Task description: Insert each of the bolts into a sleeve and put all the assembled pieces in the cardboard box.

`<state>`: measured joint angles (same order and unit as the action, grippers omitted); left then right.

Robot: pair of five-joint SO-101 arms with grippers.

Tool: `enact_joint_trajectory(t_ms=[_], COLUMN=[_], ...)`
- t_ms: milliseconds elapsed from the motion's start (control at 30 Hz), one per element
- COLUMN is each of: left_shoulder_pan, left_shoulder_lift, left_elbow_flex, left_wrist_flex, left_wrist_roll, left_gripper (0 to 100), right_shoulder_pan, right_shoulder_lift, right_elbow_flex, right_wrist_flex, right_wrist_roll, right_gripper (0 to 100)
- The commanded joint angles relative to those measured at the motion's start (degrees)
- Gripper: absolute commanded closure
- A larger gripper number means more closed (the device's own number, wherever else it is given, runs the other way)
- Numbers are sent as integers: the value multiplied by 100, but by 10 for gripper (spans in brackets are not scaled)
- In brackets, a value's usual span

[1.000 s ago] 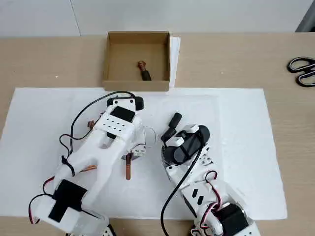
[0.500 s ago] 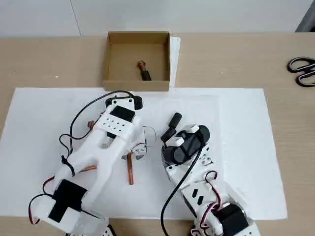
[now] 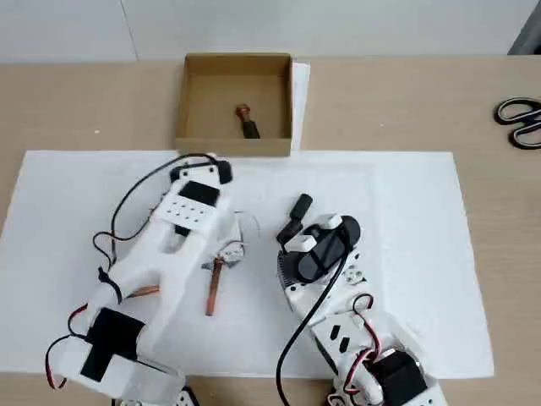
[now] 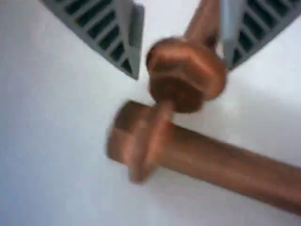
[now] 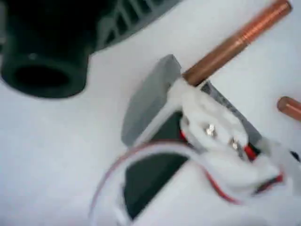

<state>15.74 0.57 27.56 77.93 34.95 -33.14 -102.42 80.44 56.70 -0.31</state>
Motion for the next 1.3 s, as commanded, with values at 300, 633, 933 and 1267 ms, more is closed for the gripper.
enact_joint_trajectory(t_ms=[300, 633, 933, 1267], left_shoulder_pan=[-26, 97, -97, -97], left_shoulder_lift=[-9, -9, -9, -9], left_elbow_flex=[-4, 391, 558, 664], left_wrist_flex=[167, 132, -536, -642], left_wrist_roll=[-35, -202, -202, -290], left_gripper=[885, 885, 885, 885], right_shoulder_pan=[66, 66, 66, 66], right_shoulder_lift=[-40, -40, -40, -40], right_elbow_flex=[-220, -220, -220, -220], right_wrist_flex=[-127, -127, -127, -127], right_wrist_roll=[-53, -53, -53, -53], right_gripper=[995, 995, 995, 995])
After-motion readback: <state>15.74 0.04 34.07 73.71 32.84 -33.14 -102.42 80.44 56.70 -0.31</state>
